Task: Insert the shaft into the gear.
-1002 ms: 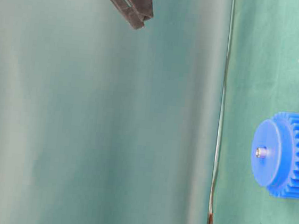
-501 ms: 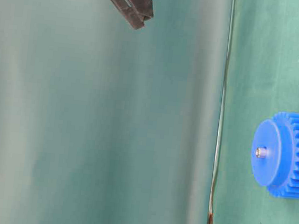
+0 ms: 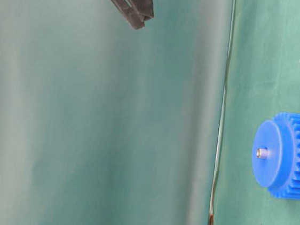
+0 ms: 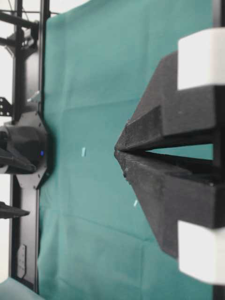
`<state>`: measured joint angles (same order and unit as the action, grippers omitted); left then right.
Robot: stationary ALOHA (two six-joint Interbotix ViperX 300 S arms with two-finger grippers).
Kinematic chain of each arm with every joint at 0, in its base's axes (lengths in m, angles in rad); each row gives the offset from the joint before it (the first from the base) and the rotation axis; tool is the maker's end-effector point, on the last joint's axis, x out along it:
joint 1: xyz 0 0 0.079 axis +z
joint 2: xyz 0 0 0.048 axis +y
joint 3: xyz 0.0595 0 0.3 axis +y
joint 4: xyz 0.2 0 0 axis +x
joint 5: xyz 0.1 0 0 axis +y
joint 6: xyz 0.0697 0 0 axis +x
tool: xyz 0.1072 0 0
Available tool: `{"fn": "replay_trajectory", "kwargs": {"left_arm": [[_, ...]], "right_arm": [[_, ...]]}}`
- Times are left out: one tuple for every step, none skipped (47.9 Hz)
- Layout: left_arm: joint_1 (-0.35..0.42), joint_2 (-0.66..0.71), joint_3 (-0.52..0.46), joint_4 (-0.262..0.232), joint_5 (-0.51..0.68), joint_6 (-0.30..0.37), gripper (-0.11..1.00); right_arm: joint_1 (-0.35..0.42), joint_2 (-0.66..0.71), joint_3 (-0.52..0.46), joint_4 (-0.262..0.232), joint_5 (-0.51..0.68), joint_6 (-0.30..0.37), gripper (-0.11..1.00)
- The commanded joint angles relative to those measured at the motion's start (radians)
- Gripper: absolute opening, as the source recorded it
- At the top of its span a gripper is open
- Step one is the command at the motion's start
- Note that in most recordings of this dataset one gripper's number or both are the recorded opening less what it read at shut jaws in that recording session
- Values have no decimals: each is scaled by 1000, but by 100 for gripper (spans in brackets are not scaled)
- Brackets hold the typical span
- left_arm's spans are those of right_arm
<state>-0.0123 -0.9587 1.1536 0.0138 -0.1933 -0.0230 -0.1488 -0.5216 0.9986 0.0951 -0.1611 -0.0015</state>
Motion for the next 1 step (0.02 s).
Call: {"fn": "replay_trajectory", "kwargs": {"left_arm": [[-3,8,-23,3,-5,2,0]], "right_arm": [[0,-9,-9,2,-9,2,91]]}}
